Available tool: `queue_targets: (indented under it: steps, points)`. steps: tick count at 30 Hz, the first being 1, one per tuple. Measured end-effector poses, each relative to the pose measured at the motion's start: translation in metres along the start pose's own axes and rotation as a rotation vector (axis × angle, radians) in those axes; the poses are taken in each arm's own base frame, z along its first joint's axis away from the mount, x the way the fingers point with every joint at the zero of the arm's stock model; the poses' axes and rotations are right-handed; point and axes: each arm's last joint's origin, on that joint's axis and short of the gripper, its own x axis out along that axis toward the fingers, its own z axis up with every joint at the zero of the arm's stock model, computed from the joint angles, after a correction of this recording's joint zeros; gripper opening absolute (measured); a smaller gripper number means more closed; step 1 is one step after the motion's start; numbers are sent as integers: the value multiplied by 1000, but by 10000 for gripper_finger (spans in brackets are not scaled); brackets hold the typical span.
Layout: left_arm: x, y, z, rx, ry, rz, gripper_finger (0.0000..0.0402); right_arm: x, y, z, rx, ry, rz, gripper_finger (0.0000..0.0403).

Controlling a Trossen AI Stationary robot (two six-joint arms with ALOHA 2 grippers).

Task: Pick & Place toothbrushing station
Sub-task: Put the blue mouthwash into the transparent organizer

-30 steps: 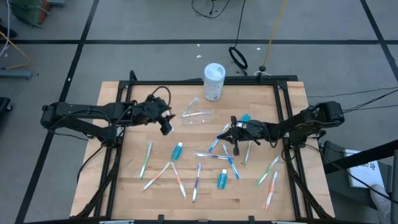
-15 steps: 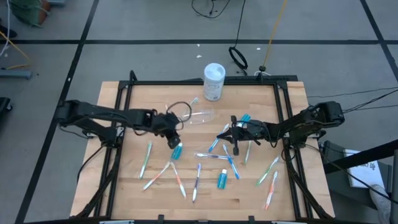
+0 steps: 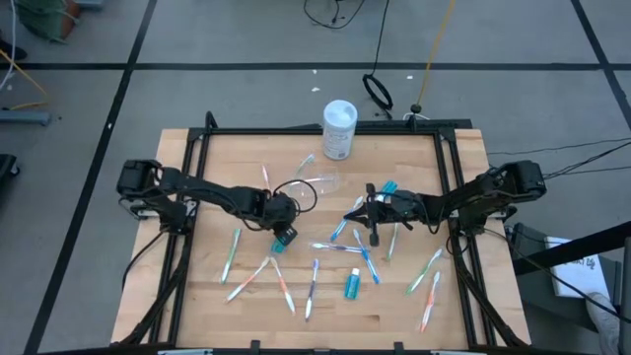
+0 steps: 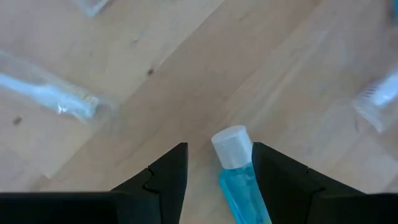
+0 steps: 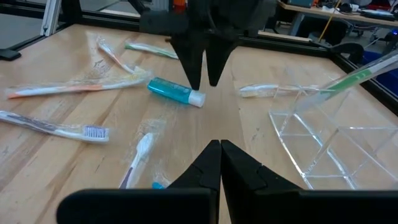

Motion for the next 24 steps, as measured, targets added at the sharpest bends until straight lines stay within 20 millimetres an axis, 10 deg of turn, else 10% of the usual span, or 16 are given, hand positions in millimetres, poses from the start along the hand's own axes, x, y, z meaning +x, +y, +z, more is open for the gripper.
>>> queue_targets:
  steps: [24]
  points:
    - [5,-4,-1,-27,-28,7,184,0,0,0,0,0,0,4]
